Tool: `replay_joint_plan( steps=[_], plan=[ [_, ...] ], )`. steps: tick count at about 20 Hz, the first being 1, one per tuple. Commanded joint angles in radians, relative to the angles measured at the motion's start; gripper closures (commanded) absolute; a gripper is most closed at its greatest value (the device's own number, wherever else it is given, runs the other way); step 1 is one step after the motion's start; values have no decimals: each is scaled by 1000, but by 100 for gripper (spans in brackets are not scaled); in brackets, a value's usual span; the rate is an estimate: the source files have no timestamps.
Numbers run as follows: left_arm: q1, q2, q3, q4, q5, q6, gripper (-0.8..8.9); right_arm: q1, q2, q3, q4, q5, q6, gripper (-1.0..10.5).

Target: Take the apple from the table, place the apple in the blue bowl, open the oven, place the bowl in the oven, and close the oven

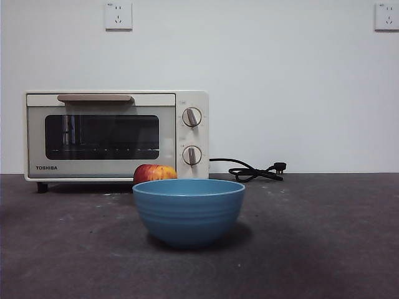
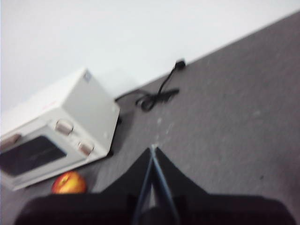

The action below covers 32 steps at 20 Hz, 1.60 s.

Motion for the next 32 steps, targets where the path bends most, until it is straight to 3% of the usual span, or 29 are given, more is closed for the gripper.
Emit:
replay_joint_plan(
  steps=[1,5,13,17,19,24,32],
  plan=[
    [-3,77,55,-58,10,-7,818,0,110,97,-87,-40,-50,955],
    [-3,191,147,-178,50,-7,817,0,261,228,-247,-96,-97,946],
    [-3,391,299,-400,53,-7,817,0,481,366,-360,-106,-108,946],
    [-3,496,355,-501,58,-7,817,1,598,427,-378,-256,-215,945],
    [-3,542,375,-537,116,-7,817,22,672,482,-406,-280,-256,945],
    [-3,597,377,-550,281,-7,817,175,866,644,-483,-229,-310,945],
    [-3,598,377,-555,308,-7,817,534,1196,925,-496,36,-309,945]
  ],
)
